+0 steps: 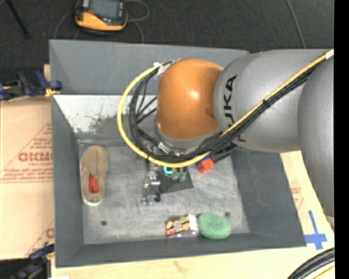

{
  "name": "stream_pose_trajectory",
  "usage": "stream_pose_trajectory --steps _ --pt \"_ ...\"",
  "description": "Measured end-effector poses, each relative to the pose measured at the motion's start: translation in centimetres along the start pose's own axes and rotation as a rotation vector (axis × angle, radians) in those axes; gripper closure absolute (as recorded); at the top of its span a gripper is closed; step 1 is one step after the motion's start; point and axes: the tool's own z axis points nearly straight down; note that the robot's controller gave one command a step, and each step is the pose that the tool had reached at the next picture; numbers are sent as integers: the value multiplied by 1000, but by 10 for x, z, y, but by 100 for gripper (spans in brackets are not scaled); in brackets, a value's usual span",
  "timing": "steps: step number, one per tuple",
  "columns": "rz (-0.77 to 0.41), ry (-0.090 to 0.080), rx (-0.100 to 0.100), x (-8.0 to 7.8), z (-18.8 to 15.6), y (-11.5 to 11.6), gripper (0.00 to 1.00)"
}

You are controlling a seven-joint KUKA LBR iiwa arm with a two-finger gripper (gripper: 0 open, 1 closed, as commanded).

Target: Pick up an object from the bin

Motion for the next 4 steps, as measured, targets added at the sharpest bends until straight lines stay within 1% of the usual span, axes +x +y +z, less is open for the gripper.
stream_pose_trajectory --steps 1,2,3,4 --pt "1 -3 -1 0 -2 0 0" --pt "4 -2 0 -4 -39 1 0" --pt "-48 -25 -2 -32 -23 -13 0" --pt "-202 -11 1 -21 45 -45 0"
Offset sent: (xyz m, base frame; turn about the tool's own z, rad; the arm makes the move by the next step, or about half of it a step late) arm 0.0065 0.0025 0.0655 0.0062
